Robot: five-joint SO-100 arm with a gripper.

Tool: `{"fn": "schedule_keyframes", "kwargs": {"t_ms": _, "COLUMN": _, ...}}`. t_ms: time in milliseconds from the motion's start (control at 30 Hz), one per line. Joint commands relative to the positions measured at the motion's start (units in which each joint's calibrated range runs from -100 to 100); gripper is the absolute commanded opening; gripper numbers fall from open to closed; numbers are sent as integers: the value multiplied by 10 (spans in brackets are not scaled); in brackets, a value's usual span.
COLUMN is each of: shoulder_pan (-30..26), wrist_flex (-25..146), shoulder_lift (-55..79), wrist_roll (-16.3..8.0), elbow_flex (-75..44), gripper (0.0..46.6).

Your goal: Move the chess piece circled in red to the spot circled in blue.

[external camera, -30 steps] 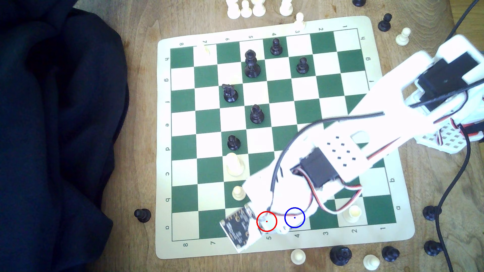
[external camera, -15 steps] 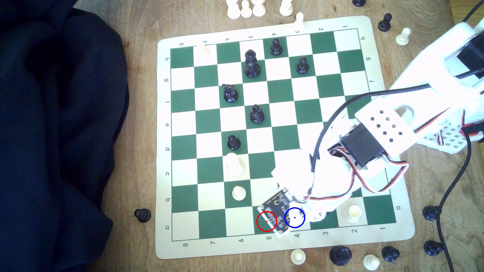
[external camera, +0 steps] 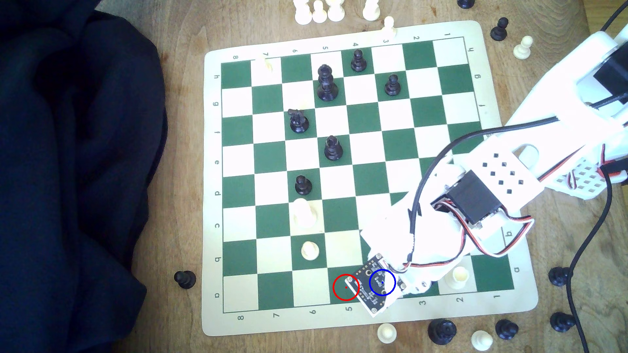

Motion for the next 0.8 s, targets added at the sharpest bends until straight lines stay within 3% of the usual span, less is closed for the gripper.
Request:
{"fn": "schedule_keyframes", "kwargs": {"t_ms": 0, "shoulder_pan": 1, "wrist_flex": -13, "shoulder_lift": 7, "wrist_roll": -1, "elbow_flex": -2, "gripper": 11}}
{"fn": "schedule_keyframes", "kwargs": {"t_ms": 767, "shoulder_pan": -2, "wrist_flex": -38, "shoulder_lift": 51, "wrist_roll": -1, "elbow_flex": -9, "gripper": 26}}
